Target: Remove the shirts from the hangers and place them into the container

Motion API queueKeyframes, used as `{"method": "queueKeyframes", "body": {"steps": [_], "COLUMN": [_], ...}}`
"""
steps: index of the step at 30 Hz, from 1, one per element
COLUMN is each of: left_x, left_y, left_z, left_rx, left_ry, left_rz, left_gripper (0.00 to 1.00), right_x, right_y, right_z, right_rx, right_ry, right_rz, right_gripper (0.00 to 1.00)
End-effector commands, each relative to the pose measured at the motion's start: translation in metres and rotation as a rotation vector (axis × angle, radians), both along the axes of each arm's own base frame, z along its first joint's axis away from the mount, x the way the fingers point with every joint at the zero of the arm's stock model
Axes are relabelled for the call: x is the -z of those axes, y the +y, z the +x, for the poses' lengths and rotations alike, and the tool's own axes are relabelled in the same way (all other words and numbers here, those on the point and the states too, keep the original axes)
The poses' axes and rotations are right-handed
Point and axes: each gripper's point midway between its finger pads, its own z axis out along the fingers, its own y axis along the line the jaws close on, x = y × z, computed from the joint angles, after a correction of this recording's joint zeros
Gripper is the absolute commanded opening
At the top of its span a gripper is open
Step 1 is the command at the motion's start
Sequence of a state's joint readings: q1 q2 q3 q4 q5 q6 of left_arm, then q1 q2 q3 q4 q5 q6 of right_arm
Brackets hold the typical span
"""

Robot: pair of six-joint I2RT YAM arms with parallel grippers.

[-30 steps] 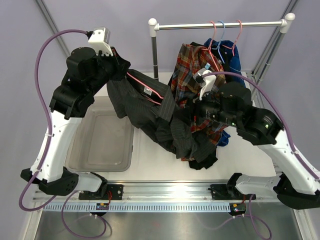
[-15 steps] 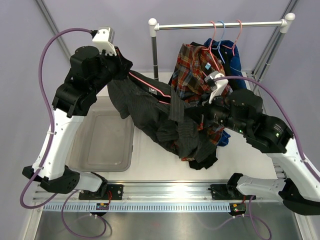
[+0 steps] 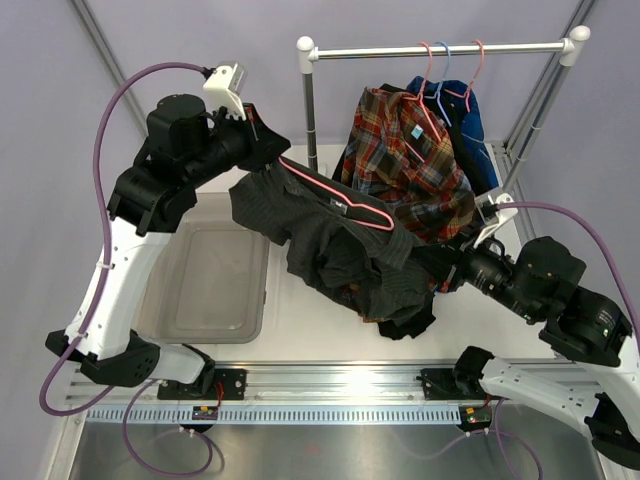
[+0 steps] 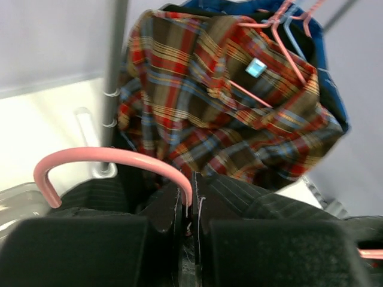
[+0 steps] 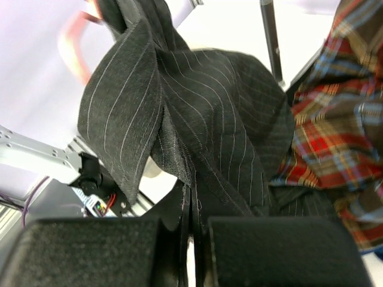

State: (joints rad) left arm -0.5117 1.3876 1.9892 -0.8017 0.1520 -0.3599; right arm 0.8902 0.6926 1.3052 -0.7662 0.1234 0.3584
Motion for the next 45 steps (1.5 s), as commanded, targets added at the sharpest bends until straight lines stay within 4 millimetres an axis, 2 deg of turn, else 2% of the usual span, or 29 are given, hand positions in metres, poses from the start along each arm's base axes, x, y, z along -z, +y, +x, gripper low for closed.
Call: {"method": "queueKeyframes", "body": {"steps": [1,4,6,7,8,9,11,12,13,14,16,19,21,23,24,26,30,33,37,41,43,44,45], "left_x": [-0.054,-0.054,-0.052,-0.051,-0.049,-0.045,-0.041,-0.038,-0.032,-0.027,-0.018,-0.001,0.007,0.012,0.013,0.015,0.015,0.016,0.018,0.018,0.019,0.019,0.019], "left_y": [0.044,0.033,0.028,0.027,0.024,0.025,0.028,0.029,0.029,0.029,0.026,0.023,0.018,0.013,0.012,0.010,0.009,0.009,0.006,0.003,0.000,-0.001,-0.001], "left_z": [0.000,-0.012,-0.015,-0.015,-0.016,-0.017,-0.018,-0.019,-0.019,-0.017,-0.016,-0.009,-0.004,-0.002,0.000,0.000,0.001,0.000,0.000,0.000,-0.001,-0.003,-0.003], "left_rx": [-0.144,-0.074,-0.042,-0.034,-0.020,-0.015,-0.020,-0.023,-0.022,-0.029,-0.022,-0.048,-0.046,-0.041,-0.043,-0.039,-0.039,-0.038,-0.022,-0.003,0.009,0.023,0.023], "left_ry": [-0.198,-0.189,-0.176,-0.175,-0.168,-0.164,-0.162,-0.165,-0.154,-0.142,-0.128,-0.108,-0.095,-0.086,-0.083,-0.079,-0.077,-0.077,-0.072,-0.065,-0.060,-0.059,-0.057], "left_rz": [-0.063,-0.113,-0.122,-0.119,-0.113,-0.097,-0.077,-0.061,-0.050,-0.040,-0.019,0.024,0.042,0.062,0.070,0.091,0.108,0.115,0.122,0.120,0.118,0.118,0.118], "left_gripper": [0.00,0.00,0.00,0.00,0.00,0.00,0.00,0.00,0.00,0.00,0.00,0.00,0.00,0.00,0.00,0.00,0.00,0.00,0.00,0.00,0.00,0.00,0.00], "right_x": [0.047,0.056,0.045,0.039,0.036,0.007,-0.009,-0.029,-0.032,-0.021,-0.026,-0.049,-0.065,-0.067,-0.070,-0.068,-0.049,-0.038,-0.028,-0.017,-0.008,-0.004,-0.001], "right_y": [-0.010,0.024,0.038,0.036,0.031,0.025,0.009,0.003,-0.005,-0.014,-0.011,0.006,0.019,0.035,0.046,0.061,0.091,0.103,0.107,0.110,0.111,0.112,0.112], "right_z": [-0.003,0.005,0.015,0.020,0.020,0.019,0.022,0.023,0.029,0.028,0.030,0.021,0.020,0.013,0.016,0.015,0.021,0.021,0.019,0.014,0.013,0.013,0.014], "right_rx": [0.035,-0.051,-0.067,-0.045,-0.031,-0.019,0.041,0.067,0.121,0.143,0.126,0.027,-0.023,-0.109,-0.137,-0.182,-0.250,-0.278,-0.291,-0.307,-0.314,-0.315,-0.308], "right_ry": [0.108,0.131,0.119,0.103,0.106,0.061,0.036,0.015,0.017,0.050,0.039,-0.003,-0.022,-0.008,-0.010,-0.009,0.021,0.037,0.048,0.065,0.080,0.084,0.087], "right_rz": [-0.105,-0.112,-0.121,-0.140,-0.167,-0.134,-0.153,-0.136,-0.168,-0.246,-0.302,-0.231,-0.214,-0.224,-0.235,-0.248,-0.295,-0.315,-0.329,-0.349,-0.364,-0.373,-0.379], "right_gripper": [0.00,0.00,0.00,0.04,0.47,0.63,0.77,0.80,0.81,0.81,0.84,0.84,0.84,0.83,0.83,0.82,0.82,0.80,0.79,0.73,0.57,0.26,0.03]}}
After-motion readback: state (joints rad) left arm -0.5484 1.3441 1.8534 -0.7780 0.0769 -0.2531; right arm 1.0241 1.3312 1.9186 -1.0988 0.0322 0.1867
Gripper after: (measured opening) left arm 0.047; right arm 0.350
